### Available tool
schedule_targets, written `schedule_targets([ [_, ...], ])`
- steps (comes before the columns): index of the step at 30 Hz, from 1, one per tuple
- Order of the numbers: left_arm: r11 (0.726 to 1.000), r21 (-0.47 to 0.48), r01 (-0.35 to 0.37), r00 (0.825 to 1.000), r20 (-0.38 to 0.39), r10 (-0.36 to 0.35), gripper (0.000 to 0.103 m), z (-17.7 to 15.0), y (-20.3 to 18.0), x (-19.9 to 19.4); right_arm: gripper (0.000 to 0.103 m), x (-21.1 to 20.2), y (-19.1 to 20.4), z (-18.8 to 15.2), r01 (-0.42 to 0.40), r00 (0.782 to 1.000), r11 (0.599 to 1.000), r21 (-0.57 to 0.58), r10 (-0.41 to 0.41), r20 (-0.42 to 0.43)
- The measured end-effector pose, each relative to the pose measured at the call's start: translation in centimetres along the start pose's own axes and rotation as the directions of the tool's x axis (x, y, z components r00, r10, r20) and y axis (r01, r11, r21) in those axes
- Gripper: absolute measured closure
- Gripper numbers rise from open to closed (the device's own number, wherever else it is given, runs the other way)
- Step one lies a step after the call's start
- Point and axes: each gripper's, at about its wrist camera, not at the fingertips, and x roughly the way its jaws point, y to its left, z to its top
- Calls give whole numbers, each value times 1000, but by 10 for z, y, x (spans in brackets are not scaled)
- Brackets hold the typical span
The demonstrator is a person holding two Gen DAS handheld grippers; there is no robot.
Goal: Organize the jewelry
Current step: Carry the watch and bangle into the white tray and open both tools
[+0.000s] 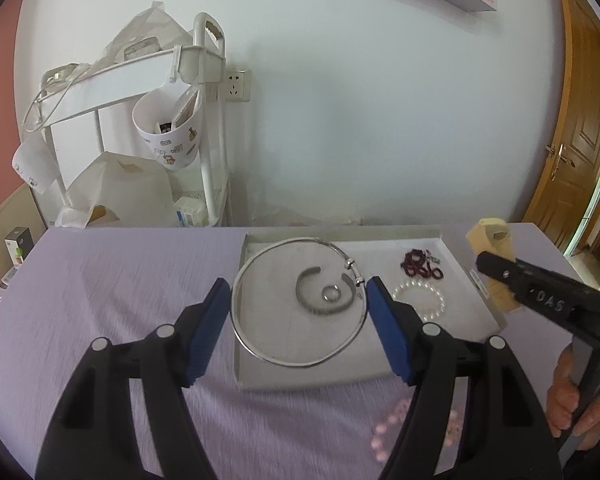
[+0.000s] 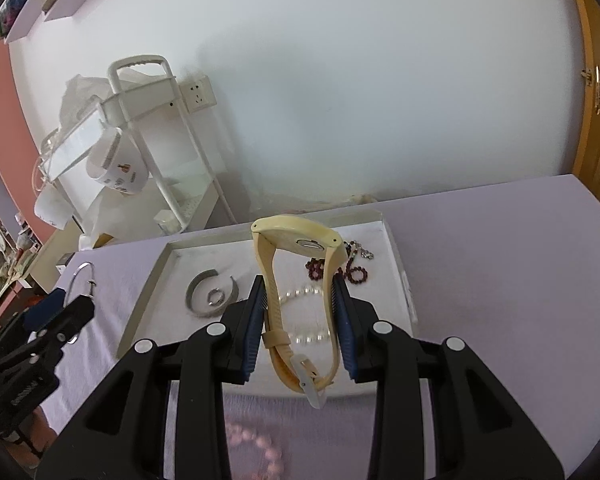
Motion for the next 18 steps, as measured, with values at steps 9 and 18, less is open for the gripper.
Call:
schedule_targets([
  [9,1000,-25,7,1000,-14,-8,34,9,3,38,63,47,-6,-3,1,998,1000,-4,-1,-65],
  [18,1000,-21,21,999,-49,-22,34,1,-6,64,38,53,-5,-9,14,997,998,-60,-18,-77],
])
